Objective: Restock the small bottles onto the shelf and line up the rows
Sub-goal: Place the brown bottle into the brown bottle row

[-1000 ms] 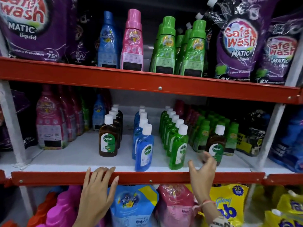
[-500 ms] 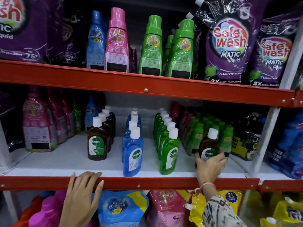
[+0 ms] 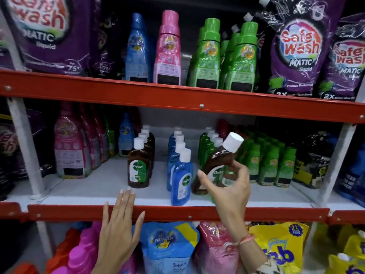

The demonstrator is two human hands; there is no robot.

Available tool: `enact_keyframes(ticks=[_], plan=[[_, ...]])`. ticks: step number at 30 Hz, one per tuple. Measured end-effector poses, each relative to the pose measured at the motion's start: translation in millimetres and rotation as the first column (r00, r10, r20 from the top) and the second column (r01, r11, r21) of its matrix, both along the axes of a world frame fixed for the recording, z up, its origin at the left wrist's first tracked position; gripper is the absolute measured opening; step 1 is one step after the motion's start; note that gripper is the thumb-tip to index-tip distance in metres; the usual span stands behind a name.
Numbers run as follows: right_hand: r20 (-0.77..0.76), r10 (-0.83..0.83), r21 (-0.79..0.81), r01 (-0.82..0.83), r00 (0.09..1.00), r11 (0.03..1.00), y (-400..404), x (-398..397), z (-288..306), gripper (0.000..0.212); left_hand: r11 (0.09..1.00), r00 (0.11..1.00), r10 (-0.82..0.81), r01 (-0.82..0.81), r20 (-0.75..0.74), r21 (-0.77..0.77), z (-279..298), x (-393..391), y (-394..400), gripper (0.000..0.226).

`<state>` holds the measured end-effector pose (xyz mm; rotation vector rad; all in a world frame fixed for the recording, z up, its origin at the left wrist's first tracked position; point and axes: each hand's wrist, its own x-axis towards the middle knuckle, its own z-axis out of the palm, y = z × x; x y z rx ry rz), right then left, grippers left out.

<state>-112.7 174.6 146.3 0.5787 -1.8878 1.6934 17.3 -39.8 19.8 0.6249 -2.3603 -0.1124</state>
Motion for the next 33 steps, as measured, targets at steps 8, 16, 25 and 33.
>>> enact_keyframes(ticks=[8,16,25,33], plan=[[-0.001,0.189,0.042,-0.189,0.982,0.981,-106.1,60.0,-14.8,0.071,0.993,0.993,0.103,-0.099,0.055,-0.064,14.5,27.2,-67.3,0.072],[0.147,0.119,0.169,-0.143,0.982,0.975,-171.9,53.7,-40.7,0.074,0.997,0.998,0.036,-0.032,0.059,-0.071,13.3,35.2,-82.1,0.074],[0.182,0.110,0.266,-0.156,0.977,0.951,-187.9,46.9,-50.4,0.080,0.997,0.999,0.006,-0.003,0.046,-0.072,7.3,33.2,-87.3,0.074],[0.382,0.311,0.300,-0.435,0.870,0.849,-156.8,34.1,-46.2,0.066,0.922,0.992,-0.076,0.110,-0.105,0.372,34.9,30.9,-56.2,0.102]])
